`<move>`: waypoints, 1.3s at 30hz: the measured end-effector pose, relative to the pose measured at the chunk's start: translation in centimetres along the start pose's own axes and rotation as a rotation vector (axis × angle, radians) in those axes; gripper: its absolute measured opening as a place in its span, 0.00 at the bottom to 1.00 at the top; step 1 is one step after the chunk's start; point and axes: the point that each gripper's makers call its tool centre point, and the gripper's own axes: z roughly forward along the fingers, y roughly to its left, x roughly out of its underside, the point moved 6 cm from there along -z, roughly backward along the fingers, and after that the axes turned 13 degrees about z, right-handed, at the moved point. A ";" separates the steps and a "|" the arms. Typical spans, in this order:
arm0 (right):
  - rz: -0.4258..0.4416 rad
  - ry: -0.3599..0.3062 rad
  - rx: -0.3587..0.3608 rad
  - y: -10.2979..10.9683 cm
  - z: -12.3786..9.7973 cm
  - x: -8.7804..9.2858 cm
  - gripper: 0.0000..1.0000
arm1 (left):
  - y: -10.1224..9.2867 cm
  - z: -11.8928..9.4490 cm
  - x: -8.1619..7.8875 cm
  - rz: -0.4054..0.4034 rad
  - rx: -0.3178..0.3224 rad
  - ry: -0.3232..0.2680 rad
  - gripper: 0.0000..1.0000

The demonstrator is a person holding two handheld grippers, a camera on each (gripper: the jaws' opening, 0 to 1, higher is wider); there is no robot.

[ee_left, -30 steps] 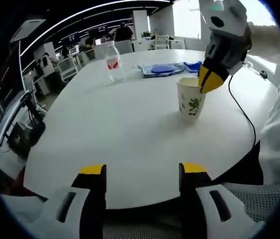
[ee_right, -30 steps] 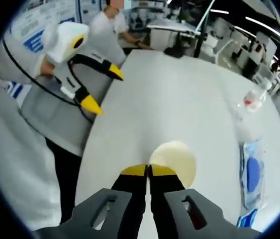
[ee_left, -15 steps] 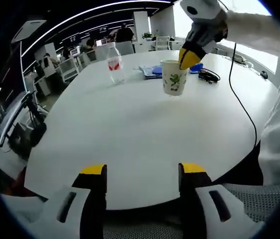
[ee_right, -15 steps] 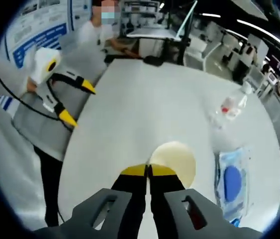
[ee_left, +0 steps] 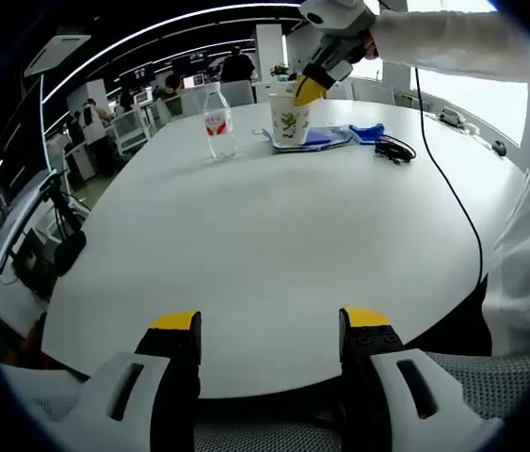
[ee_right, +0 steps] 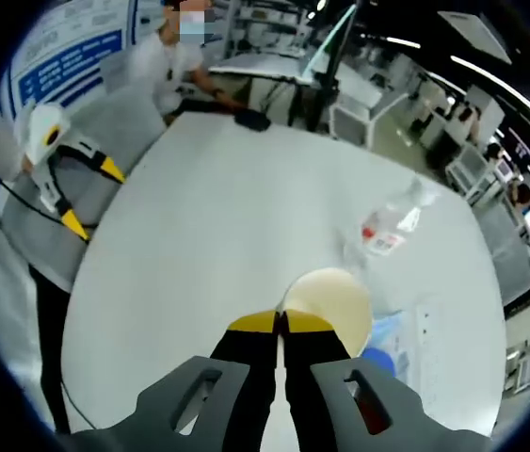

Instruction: Arrange the tabletop items into an orderly group along one side of the table until the central work area is clear of visible clutter.

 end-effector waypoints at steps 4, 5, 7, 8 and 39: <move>-0.010 -0.018 0.014 -1.9 0.3 -1.0 0.00 | 0.0 0.1 0.1 0.004 0.003 0.004 0.59; 0.003 -0.026 0.009 -2.2 0.2 -1.5 0.00 | 0.0 0.0 0.1 0.005 0.002 0.008 0.58; 0.038 -0.046 0.013 -3.1 0.2 -2.3 0.00 | 0.0 0.0 0.0 0.000 -0.002 -0.002 0.58; 0.042 -0.056 0.019 -3.7 0.2 -2.7 0.00 | 0.1 -0.1 0.0 0.001 -0.004 -0.003 0.57; 0.050 0.031 0.045 -8.2 7.1 -2.0 0.00 | 0.3 0.0 0.6 -0.007 -0.012 0.030 0.52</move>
